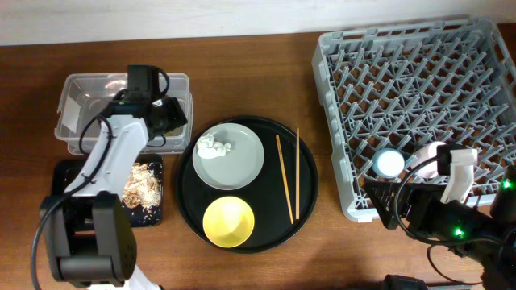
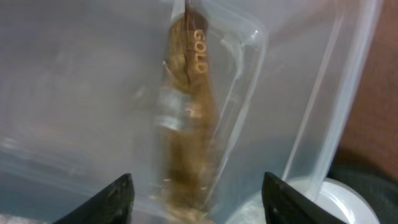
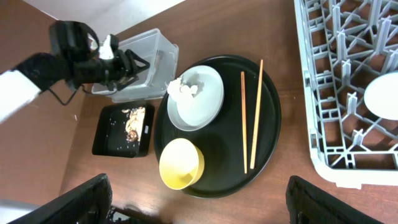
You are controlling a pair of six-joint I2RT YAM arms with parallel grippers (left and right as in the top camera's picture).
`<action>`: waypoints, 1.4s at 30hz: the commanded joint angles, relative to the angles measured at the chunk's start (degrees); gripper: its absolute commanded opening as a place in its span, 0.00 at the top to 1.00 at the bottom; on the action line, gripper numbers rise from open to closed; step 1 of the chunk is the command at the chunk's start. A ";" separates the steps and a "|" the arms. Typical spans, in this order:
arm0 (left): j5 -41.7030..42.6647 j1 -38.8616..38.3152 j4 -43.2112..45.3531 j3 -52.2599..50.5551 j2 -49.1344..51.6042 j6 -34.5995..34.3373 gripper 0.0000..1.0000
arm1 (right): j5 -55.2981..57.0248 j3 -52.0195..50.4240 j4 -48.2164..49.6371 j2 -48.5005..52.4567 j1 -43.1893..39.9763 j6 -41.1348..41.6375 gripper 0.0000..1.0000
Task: Sort waste into correct bins and load items into the dishwasher rack
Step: 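Pick the gold wrapper off the white plate and carry it to the bin, then release the wrapper into the clear bin and retract the left arm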
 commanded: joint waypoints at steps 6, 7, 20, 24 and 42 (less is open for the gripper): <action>-12.46 -20.22 -6.10 -3.58 1.16 7.65 0.34 | 0.09 0.09 -0.02 -0.22 0.39 -0.46 0.10; -13.03 -20.28 -4.48 -4.22 5.79 7.43 0.34 | 0.09 0.09 0.00 -0.22 0.39 -0.46 0.10; -17.16 -1.90 -9.46 10.16 -3.50 8.90 0.91 | 0.09 0.09 0.04 -0.22 0.39 -0.46 0.10; -5.25 -0.44 -19.08 16.04 -3.39 14.40 0.22 | 7.74 0.09 -0.02 -0.22 0.39 -1.99 0.06; -0.20 -10.49 -25.22 4.96 -60.92 19.69 0.01 | 11.78 0.09 -0.04 -0.22 0.39 -4.31 0.01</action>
